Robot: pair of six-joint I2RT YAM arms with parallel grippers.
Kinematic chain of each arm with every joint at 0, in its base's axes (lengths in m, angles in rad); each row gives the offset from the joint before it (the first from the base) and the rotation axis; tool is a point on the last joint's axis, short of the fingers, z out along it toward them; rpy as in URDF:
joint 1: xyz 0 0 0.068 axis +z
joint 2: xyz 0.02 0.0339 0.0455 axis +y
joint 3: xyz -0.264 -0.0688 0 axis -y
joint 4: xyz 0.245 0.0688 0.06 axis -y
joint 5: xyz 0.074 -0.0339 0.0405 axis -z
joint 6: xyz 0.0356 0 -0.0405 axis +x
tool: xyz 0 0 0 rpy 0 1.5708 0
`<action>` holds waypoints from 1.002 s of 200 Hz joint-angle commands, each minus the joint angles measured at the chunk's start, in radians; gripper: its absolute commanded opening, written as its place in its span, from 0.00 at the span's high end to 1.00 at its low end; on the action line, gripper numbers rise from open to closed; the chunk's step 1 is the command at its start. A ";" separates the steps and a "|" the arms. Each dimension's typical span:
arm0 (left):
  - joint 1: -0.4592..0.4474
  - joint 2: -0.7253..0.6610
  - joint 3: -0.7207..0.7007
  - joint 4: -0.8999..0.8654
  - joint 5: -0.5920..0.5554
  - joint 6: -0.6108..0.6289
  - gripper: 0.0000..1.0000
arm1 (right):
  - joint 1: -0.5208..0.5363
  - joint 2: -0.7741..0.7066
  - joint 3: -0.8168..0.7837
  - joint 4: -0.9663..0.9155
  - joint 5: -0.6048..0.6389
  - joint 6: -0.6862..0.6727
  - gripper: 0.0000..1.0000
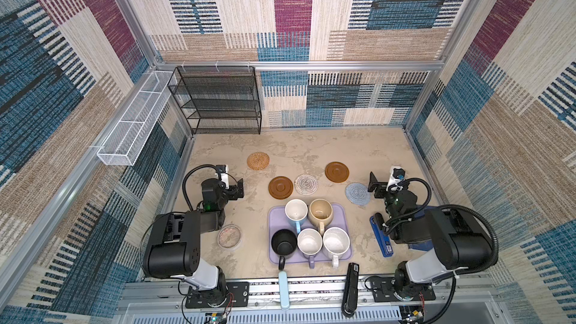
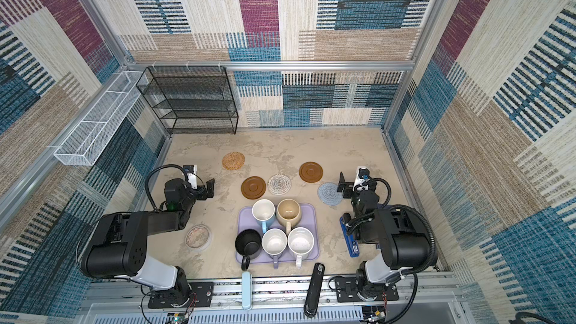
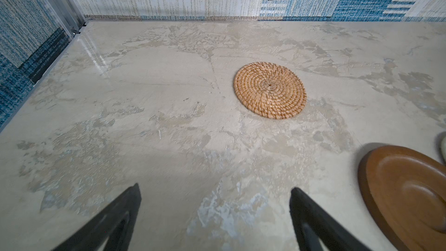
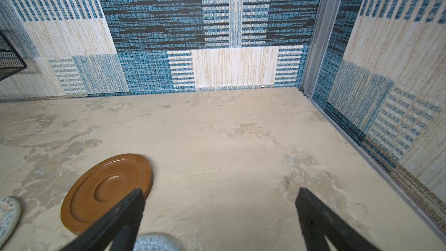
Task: Place cups on coasters
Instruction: Move the coaster to the middle-left of the table.
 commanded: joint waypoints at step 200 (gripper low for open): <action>0.004 -0.114 0.027 -0.093 -0.015 -0.021 0.02 | 0.000 -0.158 0.086 -0.233 -0.063 -0.019 0.00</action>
